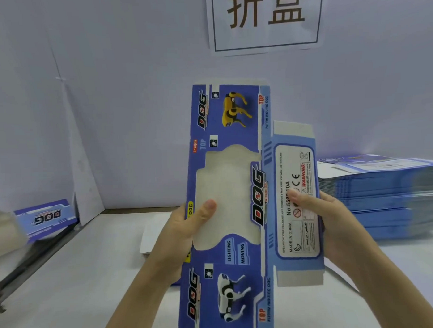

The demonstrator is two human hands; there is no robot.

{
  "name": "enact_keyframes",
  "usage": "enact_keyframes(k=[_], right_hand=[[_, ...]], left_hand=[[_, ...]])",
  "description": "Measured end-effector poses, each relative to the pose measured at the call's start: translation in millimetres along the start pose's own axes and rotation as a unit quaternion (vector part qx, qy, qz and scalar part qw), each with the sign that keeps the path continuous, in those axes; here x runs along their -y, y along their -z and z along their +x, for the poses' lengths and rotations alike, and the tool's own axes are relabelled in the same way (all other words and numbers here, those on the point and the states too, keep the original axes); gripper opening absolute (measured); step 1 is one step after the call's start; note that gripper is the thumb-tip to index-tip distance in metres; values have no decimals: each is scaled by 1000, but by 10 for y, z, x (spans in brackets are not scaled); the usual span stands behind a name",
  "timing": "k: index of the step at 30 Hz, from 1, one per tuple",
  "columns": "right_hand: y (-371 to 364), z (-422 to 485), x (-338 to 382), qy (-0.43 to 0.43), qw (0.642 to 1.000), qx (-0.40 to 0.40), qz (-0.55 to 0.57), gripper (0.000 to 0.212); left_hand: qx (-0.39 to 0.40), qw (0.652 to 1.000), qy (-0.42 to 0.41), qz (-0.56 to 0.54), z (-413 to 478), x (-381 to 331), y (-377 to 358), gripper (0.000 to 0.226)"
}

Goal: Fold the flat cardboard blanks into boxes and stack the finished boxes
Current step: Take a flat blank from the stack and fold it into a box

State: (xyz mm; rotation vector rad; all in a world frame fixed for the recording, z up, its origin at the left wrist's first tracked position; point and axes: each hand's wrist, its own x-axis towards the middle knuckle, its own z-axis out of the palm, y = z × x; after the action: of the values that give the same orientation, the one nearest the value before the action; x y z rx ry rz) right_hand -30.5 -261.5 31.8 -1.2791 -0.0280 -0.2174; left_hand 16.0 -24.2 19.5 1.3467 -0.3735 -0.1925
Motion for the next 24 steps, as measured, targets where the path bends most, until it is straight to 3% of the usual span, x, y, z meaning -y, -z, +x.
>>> enact_keyframes(k=[10, 19, 24], right_hand=[[-68, -36, 15, 6, 1000, -7, -13, 35], [-100, -68, 27, 23, 1000, -14, -4, 29], [-122, -61, 17, 60, 991, -35, -117, 34]], left_hand=[[10, 1000, -10, 15, 30, -16, 51, 38], [0, 1000, -5, 24, 35, -1, 45, 60], [28, 999, 13, 37, 44, -47, 102, 30]])
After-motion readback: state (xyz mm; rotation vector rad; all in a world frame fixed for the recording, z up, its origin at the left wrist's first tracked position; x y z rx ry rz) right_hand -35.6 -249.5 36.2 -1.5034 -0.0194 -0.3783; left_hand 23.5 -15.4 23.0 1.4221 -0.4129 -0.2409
